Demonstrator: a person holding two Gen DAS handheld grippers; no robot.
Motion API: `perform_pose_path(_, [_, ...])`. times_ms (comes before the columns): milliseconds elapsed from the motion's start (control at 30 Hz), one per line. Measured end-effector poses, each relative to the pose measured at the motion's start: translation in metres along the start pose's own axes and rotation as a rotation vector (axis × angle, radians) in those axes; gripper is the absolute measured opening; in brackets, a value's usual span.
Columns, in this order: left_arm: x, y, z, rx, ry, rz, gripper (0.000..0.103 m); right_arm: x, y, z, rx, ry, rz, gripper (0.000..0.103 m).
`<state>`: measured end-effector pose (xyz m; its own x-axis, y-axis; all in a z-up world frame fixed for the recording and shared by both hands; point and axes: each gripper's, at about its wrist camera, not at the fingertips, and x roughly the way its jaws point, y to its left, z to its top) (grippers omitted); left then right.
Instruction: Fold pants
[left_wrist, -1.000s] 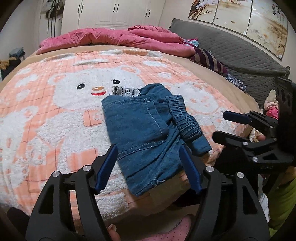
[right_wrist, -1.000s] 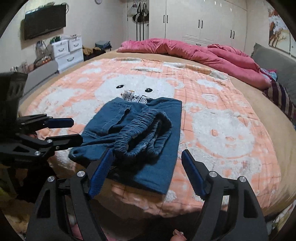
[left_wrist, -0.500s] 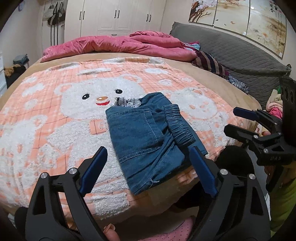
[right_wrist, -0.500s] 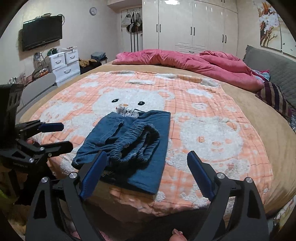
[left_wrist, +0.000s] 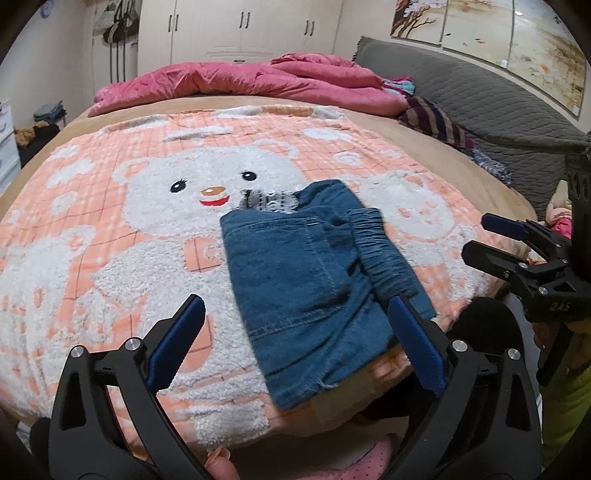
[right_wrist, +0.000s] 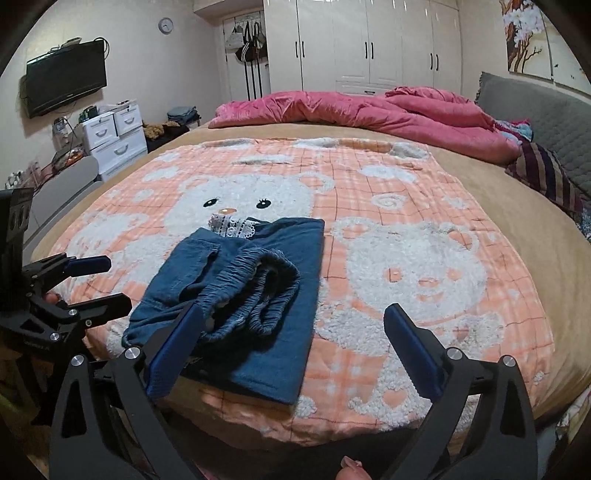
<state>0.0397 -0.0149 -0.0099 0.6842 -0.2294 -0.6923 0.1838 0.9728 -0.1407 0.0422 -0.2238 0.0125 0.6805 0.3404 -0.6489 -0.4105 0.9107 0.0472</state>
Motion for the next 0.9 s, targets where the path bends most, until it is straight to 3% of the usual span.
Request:
perform_pose_path(533, [0.051,0.029,0.008,-0.105,0.083,0.004,0.093,0.065,-0.016,0.012,0.066,0.118,0.018,0.098])
perform_pose_path(700, [0.073,0.035,0.005,-0.144,0.118,-0.015,0.093,0.082,-0.027,0.006,0.15,0.15,0.076,0.097])
perform_pose_path(767, [0.078,0.034,0.003,-0.149,0.125,-0.029,0.091,0.089,-0.029,0.001,0.152,0.171,0.093,0.082])
perform_pose_path(900, [0.081,0.03,0.001,-0.142,0.121,-0.038,0.086,0.097,-0.03,-0.003,0.185,0.187,0.16,0.071])
